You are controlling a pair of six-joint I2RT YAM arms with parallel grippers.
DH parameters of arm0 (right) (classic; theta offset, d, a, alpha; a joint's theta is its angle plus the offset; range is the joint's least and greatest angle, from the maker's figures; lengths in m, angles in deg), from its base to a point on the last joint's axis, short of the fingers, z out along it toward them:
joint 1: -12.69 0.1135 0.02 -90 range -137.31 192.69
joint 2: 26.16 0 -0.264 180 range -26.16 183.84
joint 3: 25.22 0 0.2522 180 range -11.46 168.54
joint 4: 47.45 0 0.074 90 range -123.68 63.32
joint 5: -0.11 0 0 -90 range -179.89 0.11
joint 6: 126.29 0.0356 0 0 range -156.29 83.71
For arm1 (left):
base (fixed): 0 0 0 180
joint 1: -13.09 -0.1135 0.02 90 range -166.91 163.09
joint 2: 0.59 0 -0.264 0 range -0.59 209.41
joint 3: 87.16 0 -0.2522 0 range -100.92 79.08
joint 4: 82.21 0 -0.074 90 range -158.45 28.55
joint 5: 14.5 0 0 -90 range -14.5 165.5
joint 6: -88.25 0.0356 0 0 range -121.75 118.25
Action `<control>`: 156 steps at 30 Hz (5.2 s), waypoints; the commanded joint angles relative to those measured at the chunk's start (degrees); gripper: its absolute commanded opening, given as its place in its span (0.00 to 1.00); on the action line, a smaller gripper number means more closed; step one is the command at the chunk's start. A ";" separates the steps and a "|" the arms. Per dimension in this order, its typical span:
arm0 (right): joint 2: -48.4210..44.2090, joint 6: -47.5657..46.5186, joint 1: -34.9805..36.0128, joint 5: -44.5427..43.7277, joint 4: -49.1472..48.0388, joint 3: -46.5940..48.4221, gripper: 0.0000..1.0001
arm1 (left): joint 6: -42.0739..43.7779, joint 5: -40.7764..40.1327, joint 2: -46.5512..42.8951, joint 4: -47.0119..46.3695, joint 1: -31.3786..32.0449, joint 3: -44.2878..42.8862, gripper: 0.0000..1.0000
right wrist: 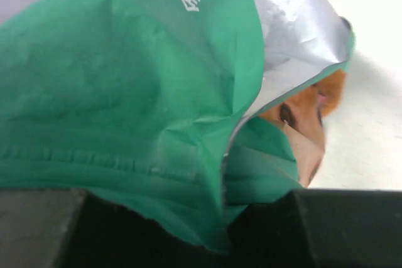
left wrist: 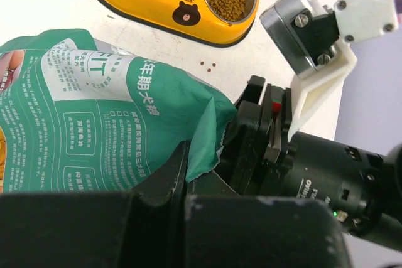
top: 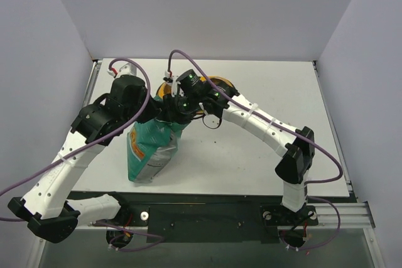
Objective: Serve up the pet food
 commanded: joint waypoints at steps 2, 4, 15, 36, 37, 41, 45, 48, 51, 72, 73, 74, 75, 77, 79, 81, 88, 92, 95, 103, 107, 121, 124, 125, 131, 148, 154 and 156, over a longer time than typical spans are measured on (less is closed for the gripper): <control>-3.21 24.16 -1.94 22.72 -37.64 -16.96 0.00 | -0.45 1.07 -1.42 -7.94 0.07 -6.01 0.00; -4.64 33.08 -3.52 25.37 -47.89 -20.68 0.00 | 0.78 1.42 -0.98 -6.18 -0.10 -7.76 0.00; -13.06 50.76 -11.00 25.65 -60.87 -25.60 0.00 | 2.98 -5.95 -6.16 -3.71 -0.45 -6.89 0.00; -25.74 52.25 -19.18 24.42 -55.41 -34.76 0.00 | 7.90 -9.91 -7.22 -4.59 -0.72 -7.50 0.00; -26.09 52.35 -19.18 24.42 -55.33 -34.85 0.00 | 7.81 -10.17 -7.39 -4.76 -0.80 -7.24 0.00; -27.94 50.51 -19.00 23.63 -52.52 -37.13 0.00 | 7.37 -11.32 -8.89 -5.38 -0.72 -5.92 0.00; -23.55 45.78 -14.52 21.61 -43.27 -31.35 0.00 | 6.76 -11.41 -9.32 -4.85 -0.80 -5.92 0.00; -25.72 34.18 -17.13 20.99 -27.84 -27.72 0.00 | 6.32 -11.50 -9.59 -4.76 -0.80 -5.83 0.00; -28.29 37.22 -19.70 21.17 -31.92 -31.77 0.00 | 5.97 -11.93 -9.85 -4.50 -0.80 -5.22 0.00; -30.31 56.49 -21.11 28.64 -62.97 -40.12 0.00 | 6.67 -12.81 -10.56 -3.36 -0.80 -6.01 0.00; -30.40 55.96 -21.11 28.55 -62.11 -40.03 0.00 | 6.58 -12.73 -10.56 -3.44 -0.80 -6.01 0.00; -30.14 55.87 -21.11 28.38 -62.19 -39.86 0.00 | 6.76 -12.73 -10.56 -3.53 -0.80 -6.10 0.00; -29.70 56.22 -20.76 28.20 -63.23 -39.42 0.00 | 6.85 -12.81 -10.56 -3.53 -0.80 -6.18 0.00; -29.08 58.49 -20.67 27.76 -66.64 -39.94 0.00 | 6.93 -12.90 -10.29 -3.36 -0.80 -6.80 0.00; -29.86 61.22 -21.20 27.76 -69.81 -41.78 0.00 | 7.02 -12.99 -10.21 -3.44 -0.81 -7.06 0.00; -31.62 60.53 -21.20 27.58 -68.36 -43.72 0.00 | 7.02 -13.16 -10.21 -3.53 -0.80 -7.06 0.00; -29.43 63.16 -20.75 26.09 -74.84 -46.53 0.00 | 6.50 -13.87 -10.64 -4.06 -0.80 -6.80 0.00; -29.96 63.78 -21.81 26.88 -76.42 -46.72 0.00 | 6.58 -14.13 -10.73 -4.06 -0.80 -6.71 0.00; -29.96 63.51 -22.34 27.58 -75.63 -46.19 0.00 | 6.06 -15.53 -11.17 -3.62 -0.80 -6.71 0.00; -30.93 64.83 -24.27 28.29 -75.20 -44.00 0.00 | 4.91 -22.30 -12.23 -1.16 -0.80 -6.54 0.00; -30.66 65.71 -25.50 28.29 -75.02 -41.97 0.00 | 5.26 -24.41 -12.31 -0.98 -0.80 -6.01 0.00; -21.61 63.69 -32.88 26.01 -73.96 -32.66 0.00 | 6.23 -29.25 -13.98 1.48 -0.80 -4.78 0.00; -17.41 63.08 -34.20 25.21 -74.67 -31.16 0.00 | 6.32 -28.81 -13.72 2.79 -0.80 -6.00 0.00; -16.52 62.64 -34.73 24.86 -74.76 -30.37 0.00 | 6.67 -28.55 -13.55 2.97 -0.80 -6.27 0.00; -7.12 62.11 -36.14 23.46 -79.41 -27.38 0.00 | 8.07 -27.93 -13.02 3.32 -0.80 -8.12 0.00; 8.62 49.28 -37.63 23.98 -74.41 -22.81 0.00 | 9.04 -23.80 -11.17 4.29 -0.89 -9.88 0.00; 12.31 45.07 -37.63 22.40 -71.25 -21.84 0.00 | 9.66 -23.10 -9.59 4.29 -0.89 -10.93 0.00; 12.84 41.99 -37.55 21.70 -67.91 -21.40 0.00 | 9.92 -22.66 -9.24 4.12 -0.89 -11.11 0.00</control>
